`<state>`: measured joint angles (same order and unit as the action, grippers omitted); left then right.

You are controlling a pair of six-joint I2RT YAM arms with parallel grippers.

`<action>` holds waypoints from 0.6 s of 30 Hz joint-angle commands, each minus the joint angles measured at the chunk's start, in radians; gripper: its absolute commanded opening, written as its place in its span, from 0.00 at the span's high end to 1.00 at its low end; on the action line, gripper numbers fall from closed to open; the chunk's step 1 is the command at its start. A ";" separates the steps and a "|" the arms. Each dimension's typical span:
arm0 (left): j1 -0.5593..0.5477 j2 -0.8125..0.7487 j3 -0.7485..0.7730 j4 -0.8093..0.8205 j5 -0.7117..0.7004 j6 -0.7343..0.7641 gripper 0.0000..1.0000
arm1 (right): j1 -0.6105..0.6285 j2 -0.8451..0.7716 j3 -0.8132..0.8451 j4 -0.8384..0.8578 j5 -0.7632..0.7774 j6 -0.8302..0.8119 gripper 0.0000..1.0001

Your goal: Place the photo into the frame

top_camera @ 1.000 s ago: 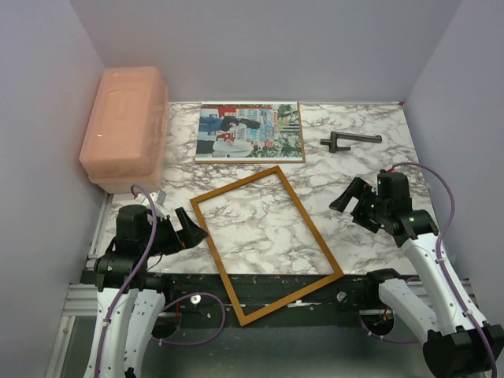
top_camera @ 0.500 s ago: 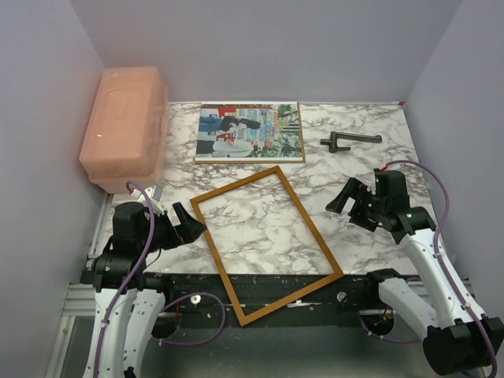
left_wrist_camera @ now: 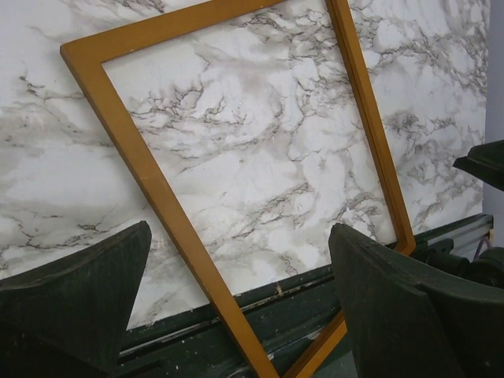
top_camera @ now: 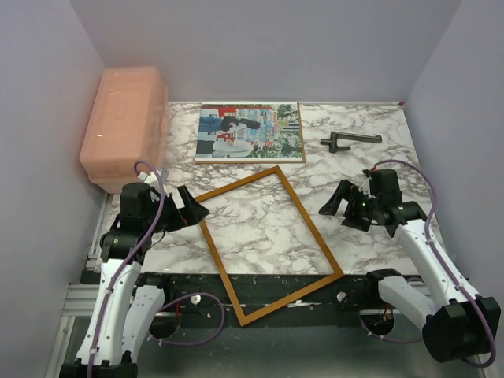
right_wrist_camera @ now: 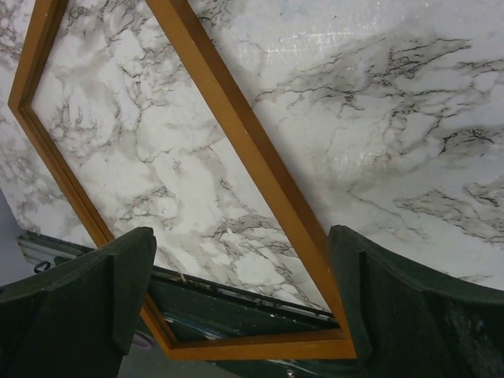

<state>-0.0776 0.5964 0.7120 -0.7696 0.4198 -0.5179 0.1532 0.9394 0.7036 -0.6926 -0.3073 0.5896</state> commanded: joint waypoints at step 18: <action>0.004 0.120 0.205 -0.189 -0.125 0.128 0.01 | 0.224 0.218 0.253 0.048 0.041 -0.023 0.00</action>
<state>-0.0776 0.7841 0.8669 -0.9058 0.3344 -0.4366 0.2451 1.0954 0.8894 -0.6643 -0.3656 0.5507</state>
